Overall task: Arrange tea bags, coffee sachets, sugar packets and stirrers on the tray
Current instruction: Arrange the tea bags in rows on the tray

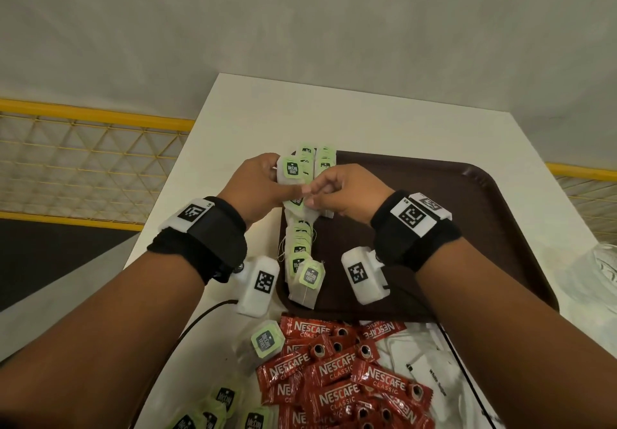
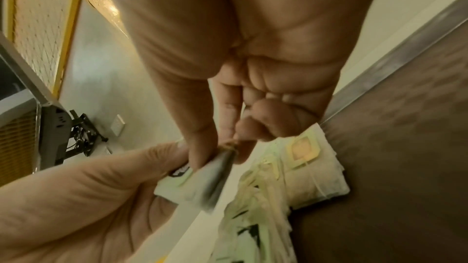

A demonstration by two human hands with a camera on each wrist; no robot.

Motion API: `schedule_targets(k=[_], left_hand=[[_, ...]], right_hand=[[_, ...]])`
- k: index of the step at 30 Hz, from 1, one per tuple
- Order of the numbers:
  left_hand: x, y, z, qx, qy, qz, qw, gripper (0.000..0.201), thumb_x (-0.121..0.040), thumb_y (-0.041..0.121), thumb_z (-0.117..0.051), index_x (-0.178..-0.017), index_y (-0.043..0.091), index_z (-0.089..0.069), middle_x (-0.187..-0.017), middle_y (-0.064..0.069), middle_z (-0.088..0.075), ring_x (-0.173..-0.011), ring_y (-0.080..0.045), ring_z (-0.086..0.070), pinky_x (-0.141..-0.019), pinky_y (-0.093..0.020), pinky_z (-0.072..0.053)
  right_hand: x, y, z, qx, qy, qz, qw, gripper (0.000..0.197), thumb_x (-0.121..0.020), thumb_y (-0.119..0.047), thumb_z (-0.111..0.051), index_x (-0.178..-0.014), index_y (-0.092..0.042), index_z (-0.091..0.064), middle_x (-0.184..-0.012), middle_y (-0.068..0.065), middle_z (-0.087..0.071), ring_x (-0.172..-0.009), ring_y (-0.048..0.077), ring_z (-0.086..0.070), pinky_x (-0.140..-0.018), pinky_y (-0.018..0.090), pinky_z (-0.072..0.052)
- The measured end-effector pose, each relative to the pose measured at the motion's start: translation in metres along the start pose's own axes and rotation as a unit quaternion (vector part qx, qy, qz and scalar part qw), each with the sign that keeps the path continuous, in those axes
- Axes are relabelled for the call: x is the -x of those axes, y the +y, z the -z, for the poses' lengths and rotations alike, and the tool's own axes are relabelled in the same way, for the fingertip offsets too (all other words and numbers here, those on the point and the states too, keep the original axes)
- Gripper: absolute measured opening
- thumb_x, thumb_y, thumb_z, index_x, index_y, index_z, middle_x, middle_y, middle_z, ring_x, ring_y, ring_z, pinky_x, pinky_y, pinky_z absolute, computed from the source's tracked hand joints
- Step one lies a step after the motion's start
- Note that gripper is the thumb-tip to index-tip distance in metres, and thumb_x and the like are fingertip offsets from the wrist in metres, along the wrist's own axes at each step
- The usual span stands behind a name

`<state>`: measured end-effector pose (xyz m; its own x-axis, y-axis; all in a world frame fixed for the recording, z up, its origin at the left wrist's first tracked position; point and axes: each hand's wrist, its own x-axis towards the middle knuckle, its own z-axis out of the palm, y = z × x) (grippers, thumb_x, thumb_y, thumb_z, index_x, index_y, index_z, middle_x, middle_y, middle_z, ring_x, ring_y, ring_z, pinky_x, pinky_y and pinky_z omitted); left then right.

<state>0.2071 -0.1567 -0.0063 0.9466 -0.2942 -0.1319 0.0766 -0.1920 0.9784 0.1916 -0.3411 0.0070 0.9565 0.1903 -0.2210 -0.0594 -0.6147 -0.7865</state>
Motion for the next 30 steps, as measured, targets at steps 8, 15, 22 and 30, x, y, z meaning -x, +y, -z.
schedule_targets(k=[8, 15, 22, 30], left_hand=[[0.000, -0.004, -0.003, 0.100, 0.033, 0.053, 0.993, 0.017, -0.102, 0.016, -0.052, -0.101, 0.000, -0.056, -0.112, -0.017, -0.068, -0.095, -0.031, -0.072, -0.075, -0.031, -0.062], [0.002, -0.007, 0.002, -0.029, 0.052, 0.050, 0.997, 0.035, -0.101, 0.025, -0.051, -0.112, -0.006, -0.060, -0.104, -0.013, -0.065, -0.082, -0.017, -0.058, -0.064, -0.026, -0.051], [0.008, -0.008, 0.006, -0.059, 0.056, 0.069, 0.994, 0.032, -0.100, 0.021, -0.051, -0.104, -0.009, -0.061, -0.090, -0.012, -0.056, -0.076, -0.020, -0.045, -0.060, -0.027, -0.039], [0.016, -0.008, 0.008, -0.076, 0.021, 0.048, 0.996, 0.022, -0.101, 0.012, -0.049, -0.108, 0.001, -0.067, -0.102, -0.008, -0.071, -0.079, -0.012, -0.062, -0.062, -0.019, -0.051]], right_hand=[[0.011, 0.026, 0.004, -0.205, 0.026, -0.125, 0.970, 0.012, -0.083, 0.007, -0.067, -0.082, -0.002, -0.059, -0.078, 0.019, -0.066, -0.060, 0.017, -0.066, -0.061, 0.025, -0.060], [0.006, 0.039, 0.001, -0.227, 0.056, -0.226, 0.946, 0.013, -0.084, -0.004, -0.072, -0.086, -0.003, -0.059, -0.073, 0.014, -0.063, -0.056, 0.017, -0.062, -0.049, 0.021, -0.055], [-0.001, 0.025, -0.003, -0.083, 0.042, -0.222, 0.971, 0.016, -0.085, -0.016, -0.073, -0.078, -0.009, -0.060, -0.064, 0.003, -0.059, -0.045, 0.010, -0.045, -0.042, 0.023, -0.036], [0.005, 0.021, 0.002, -0.033, 0.077, -0.167, 0.982, 0.013, -0.086, -0.018, -0.070, -0.082, -0.010, -0.060, -0.072, 0.009, -0.062, -0.051, 0.014, -0.049, -0.046, 0.025, -0.041]])
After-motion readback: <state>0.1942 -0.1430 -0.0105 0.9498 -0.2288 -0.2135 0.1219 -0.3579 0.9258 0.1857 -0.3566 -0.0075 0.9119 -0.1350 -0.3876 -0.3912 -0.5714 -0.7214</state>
